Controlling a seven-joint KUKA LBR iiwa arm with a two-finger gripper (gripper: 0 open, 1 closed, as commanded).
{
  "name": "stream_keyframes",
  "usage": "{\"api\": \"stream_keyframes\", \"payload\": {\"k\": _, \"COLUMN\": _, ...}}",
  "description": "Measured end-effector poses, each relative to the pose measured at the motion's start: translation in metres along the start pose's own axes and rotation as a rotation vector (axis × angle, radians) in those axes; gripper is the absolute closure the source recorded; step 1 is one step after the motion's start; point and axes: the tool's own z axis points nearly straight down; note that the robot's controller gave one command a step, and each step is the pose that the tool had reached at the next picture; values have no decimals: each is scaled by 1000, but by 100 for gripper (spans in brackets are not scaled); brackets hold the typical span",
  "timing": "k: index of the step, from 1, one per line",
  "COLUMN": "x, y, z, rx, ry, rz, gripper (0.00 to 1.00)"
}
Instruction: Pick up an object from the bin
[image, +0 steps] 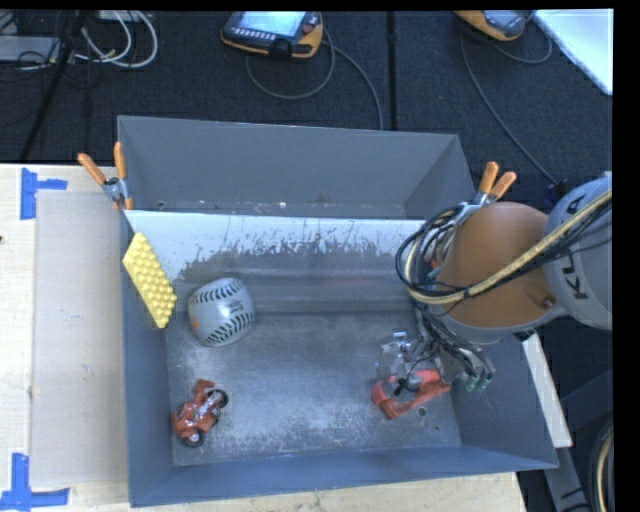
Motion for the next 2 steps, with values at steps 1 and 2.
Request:
{"api": "stream_keyframes", "payload": {"k": 1, "x": -5, "y": -16, "z": 10, "rx": 2, "ry": -5, "rz": -26, "gripper": 100}}
{"api": "stream_keyframes", "payload": {"k": 2, "x": 0, "y": -21, "z": 39, "rx": -1, "ry": 11, "rz": -36, "gripper": 100}}
